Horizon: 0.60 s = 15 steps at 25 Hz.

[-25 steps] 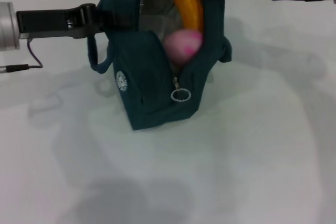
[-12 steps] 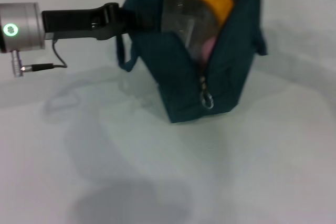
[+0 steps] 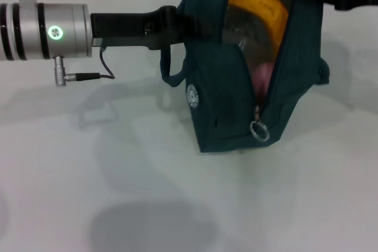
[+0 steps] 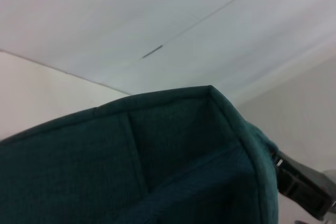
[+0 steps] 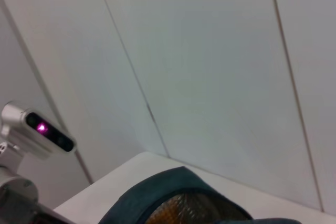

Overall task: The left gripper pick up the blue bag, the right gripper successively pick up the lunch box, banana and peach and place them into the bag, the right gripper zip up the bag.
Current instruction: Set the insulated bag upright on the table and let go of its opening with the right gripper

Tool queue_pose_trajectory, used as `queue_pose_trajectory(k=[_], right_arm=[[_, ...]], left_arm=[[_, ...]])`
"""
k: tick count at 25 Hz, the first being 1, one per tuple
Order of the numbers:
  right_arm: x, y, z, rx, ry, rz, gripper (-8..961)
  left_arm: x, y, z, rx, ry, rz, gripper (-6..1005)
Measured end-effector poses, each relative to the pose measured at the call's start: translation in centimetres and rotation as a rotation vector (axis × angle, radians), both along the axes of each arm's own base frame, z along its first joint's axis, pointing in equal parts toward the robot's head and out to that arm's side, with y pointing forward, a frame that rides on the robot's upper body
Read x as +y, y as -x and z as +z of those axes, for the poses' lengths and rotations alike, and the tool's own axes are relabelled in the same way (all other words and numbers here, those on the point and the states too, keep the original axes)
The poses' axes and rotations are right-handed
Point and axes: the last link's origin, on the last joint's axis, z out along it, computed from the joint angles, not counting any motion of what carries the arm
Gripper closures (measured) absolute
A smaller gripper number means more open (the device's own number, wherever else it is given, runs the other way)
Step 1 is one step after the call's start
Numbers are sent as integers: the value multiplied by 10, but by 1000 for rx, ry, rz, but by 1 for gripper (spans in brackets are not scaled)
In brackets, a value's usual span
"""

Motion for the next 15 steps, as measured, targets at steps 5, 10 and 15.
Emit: queue_pose_trajectory(k=[5, 10, 15], right_arm=[[-5, -4, -3, 10, 44, 6, 866], [-7, 3, -8, 9, 79, 35, 867], [-6, 6, -12, 16, 102, 46, 868]], left_arm=[[-6, 4, -3, -19, 18, 23, 963], [-15, 13, -2, -41, 47, 57, 963], [-23, 19, 2, -70, 80, 79, 963]])
